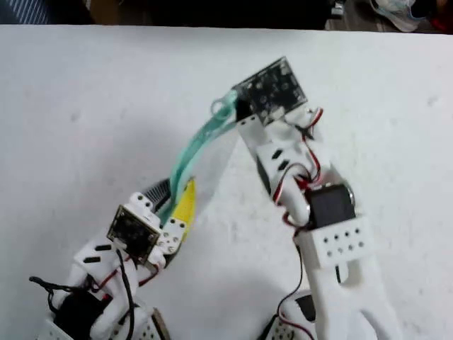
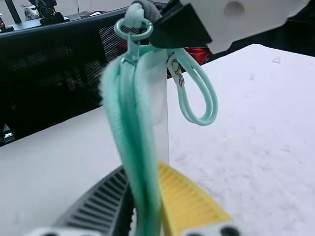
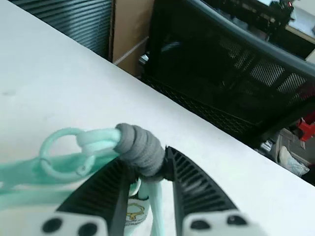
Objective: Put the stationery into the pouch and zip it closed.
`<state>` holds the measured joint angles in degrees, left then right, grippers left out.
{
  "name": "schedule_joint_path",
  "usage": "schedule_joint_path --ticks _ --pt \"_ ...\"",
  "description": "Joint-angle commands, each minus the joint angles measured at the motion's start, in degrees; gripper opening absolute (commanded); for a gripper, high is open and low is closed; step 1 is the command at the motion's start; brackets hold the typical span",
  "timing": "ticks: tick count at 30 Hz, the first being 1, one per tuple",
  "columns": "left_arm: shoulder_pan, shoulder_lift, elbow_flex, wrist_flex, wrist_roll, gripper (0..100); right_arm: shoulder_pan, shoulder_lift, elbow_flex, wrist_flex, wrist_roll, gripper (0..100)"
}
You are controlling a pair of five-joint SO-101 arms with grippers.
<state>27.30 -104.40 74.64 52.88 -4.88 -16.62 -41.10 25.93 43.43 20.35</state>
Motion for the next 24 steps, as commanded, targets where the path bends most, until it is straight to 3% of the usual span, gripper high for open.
schedule_joint_path --ticks 1,14,24 --pt "-0.84 -0.13 -0.26 -0.09 -0.79 2 4.44 1.36 -0.7 -3.3 -0.18 1.5" --pt "-0.84 -0.13 -0.35 -0.09 -1.41 2 14.46 15.52 -0.97 -14.64 -0.09 1.5" --pt "-0.84 -0.13 -0.35 -0.09 -1.58 2 14.99 17.63 -1.05 -17.27 -0.09 1.5"
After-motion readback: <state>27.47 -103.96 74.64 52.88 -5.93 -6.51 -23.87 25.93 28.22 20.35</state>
